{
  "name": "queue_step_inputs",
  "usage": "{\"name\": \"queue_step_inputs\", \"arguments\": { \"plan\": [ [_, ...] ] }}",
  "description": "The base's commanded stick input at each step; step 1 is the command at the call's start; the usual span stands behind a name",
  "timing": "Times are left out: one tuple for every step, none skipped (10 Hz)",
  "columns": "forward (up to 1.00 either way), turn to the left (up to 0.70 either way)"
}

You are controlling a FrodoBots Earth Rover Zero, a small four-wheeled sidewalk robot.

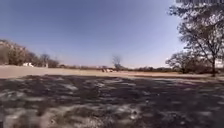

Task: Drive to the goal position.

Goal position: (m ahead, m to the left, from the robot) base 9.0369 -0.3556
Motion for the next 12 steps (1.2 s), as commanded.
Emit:
{"name": "queue_step_inputs", "arguments": {
  "plan": [
    [0.5, 0.0],
    [0.5, 0.0],
    [0.5, 0.0],
    [0.5, 0.0],
    [0.5, 0.0],
    [0.5, 0.0],
    [0.5, 0.0],
    [0.5, 0.0],
    [0.5, 0.0],
    [0.5, 0.0],
    [0.5, 0.0],
    [0.5, 0.0]
  ]
}}
